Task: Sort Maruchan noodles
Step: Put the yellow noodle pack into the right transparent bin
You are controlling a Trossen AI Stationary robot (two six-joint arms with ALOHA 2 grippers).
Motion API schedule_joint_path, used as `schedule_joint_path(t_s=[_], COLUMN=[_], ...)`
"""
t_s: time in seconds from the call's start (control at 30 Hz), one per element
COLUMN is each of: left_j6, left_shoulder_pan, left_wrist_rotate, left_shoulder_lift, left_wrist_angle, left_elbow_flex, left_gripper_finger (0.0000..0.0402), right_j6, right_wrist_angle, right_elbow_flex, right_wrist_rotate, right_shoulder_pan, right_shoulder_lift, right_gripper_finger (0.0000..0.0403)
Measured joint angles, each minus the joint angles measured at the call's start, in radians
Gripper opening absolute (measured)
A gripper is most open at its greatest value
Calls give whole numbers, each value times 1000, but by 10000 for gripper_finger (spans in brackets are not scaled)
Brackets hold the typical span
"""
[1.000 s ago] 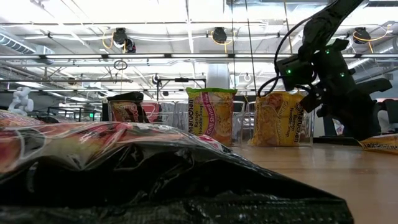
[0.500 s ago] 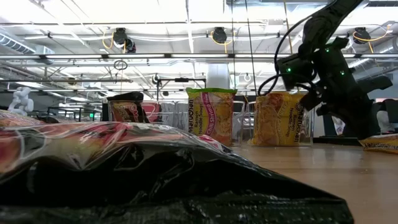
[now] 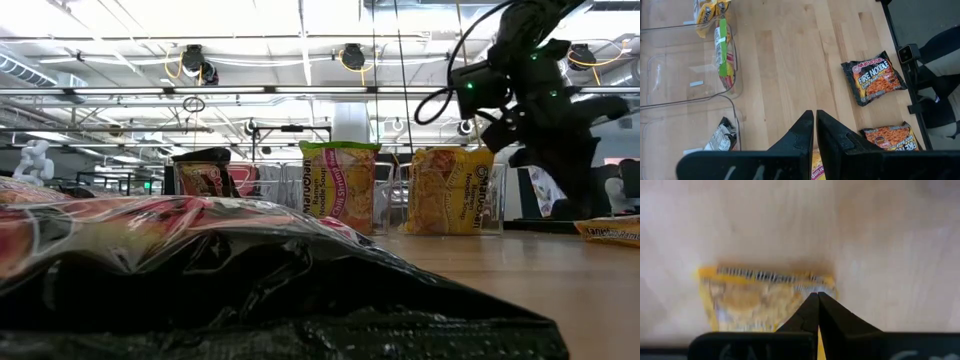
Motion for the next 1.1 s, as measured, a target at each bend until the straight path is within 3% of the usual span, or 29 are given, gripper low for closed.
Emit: schedule_joint_path(t_s=[0.27, 0.53, 1.1], left_j6=[-10, -8, -11], left_shoulder_pan=[0, 1, 1], left_wrist_rotate=[0, 0, 0], left_shoulder_lift=[0, 0, 0], left_wrist_angle=[0, 0, 0], left_elbow_flex=[0, 0, 0], left_gripper_finger=[26, 26, 26], right_j6=[79, 91, 99], right_wrist_angle=[68, 37, 44], right_elbow_flex=[0, -33, -30], right_wrist_rotate=[56, 1, 38], right_shoulder_pan=[0, 0, -2], right_shoulder_lift=[0, 4, 79], right_gripper_finger=[26, 83, 78])
